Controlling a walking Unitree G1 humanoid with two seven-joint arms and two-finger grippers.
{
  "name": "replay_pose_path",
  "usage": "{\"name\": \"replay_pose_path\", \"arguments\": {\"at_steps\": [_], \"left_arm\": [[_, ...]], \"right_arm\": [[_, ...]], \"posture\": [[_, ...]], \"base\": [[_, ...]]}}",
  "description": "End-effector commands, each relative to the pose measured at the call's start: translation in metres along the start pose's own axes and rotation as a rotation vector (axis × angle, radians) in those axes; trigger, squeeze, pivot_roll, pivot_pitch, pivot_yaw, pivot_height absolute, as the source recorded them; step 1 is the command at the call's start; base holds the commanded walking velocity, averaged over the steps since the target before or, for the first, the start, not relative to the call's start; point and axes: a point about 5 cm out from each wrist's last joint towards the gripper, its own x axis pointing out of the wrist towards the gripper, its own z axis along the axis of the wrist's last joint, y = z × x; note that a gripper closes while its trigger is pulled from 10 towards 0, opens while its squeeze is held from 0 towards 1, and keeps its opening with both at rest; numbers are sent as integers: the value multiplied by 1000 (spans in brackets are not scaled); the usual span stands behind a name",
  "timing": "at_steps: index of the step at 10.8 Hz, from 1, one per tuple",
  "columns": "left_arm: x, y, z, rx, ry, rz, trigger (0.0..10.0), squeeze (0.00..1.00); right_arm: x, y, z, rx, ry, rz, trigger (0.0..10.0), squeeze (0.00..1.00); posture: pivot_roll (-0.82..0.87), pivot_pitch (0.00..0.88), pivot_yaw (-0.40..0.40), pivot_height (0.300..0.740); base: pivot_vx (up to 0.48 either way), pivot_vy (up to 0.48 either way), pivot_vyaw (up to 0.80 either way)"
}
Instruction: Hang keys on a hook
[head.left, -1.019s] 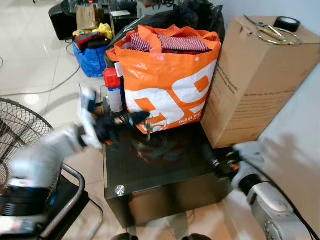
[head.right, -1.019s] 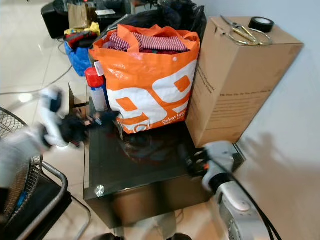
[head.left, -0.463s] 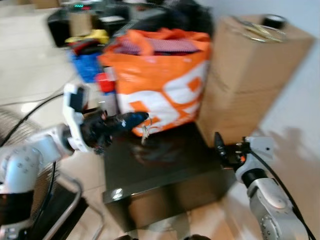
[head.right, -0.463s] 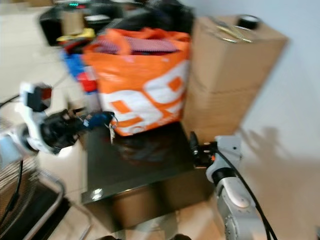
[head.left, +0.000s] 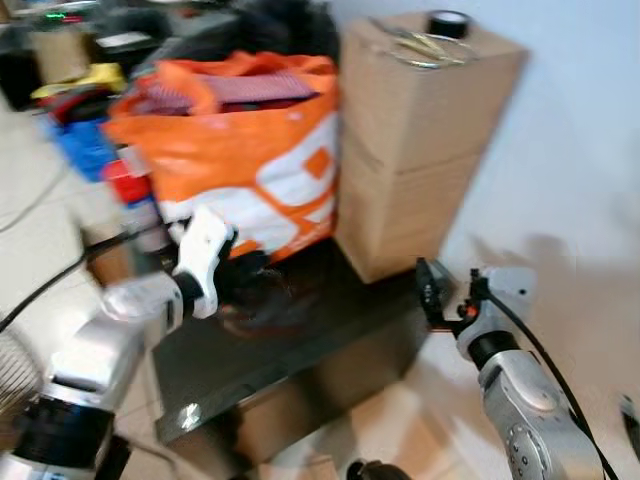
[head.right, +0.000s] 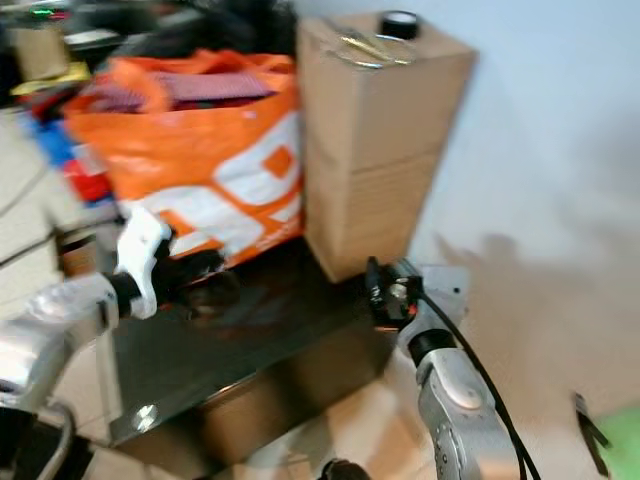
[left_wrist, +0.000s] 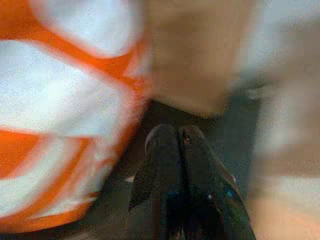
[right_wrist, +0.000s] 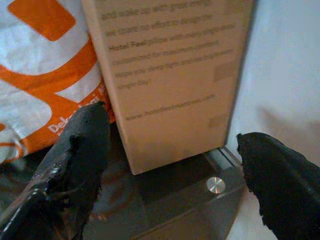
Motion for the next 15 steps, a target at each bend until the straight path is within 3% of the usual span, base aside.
{"name": "replay_pose_path", "arguments": {"at_steps": [1,2,3,5,8,9,10,11,12,15], "left_arm": [[-1,10,-3,89,29,140,0,0],[-5,18,-17,276,133,294,0,0],[-8,20,-21,347,173,372,0,0],[-5,17,-25,429,183,489,0,0],[2,15,-26,410,160,496,0,0],[12,-12,-27,151,40,346,1608,0],[13,-25,-28,69,2,288,4824,0],[12,-37,-27,12,-42,244,10000,0],[11,-45,-27,-54,-73,212,10000,0],[7,-36,-27,-51,-97,255,10000,0]], "right_arm": [[3,3,2,-19,2,31,10000,0],[2,1,3,-29,-3,63,10000,0],[0,1,4,8,-2,116,10000,0],[-5,-4,-1,56,25,169,10000,0],[-4,-15,3,38,12,150,10000,0],[-9,-16,5,28,12,136,10000,0],[-11,-15,4,30,16,132,10000,0],[-12,-11,-1,34,29,129,10000,0],[-9,-11,-5,42,37,103,10000,0],[-1,-11,-5,-32,46,73,10000,0]], "posture": [[-44,0,2,740],[-63,0,9,740],[-67,0,14,740],[-64,0,6,740],[-83,0,8,740],[-87,0,-16,740],[-84,0,-23,740],[-73,0,-27,740],[-69,0,-23,740],[-68,0,-9,740]], "base": [[0,0,-800],[0,0,-800],[0,0,-800],[0,0,-800],[0,0,-800],[0,0,-800],[0,0,-800],[0,0,-800],[0,0,-800],[0,0,0]]}}
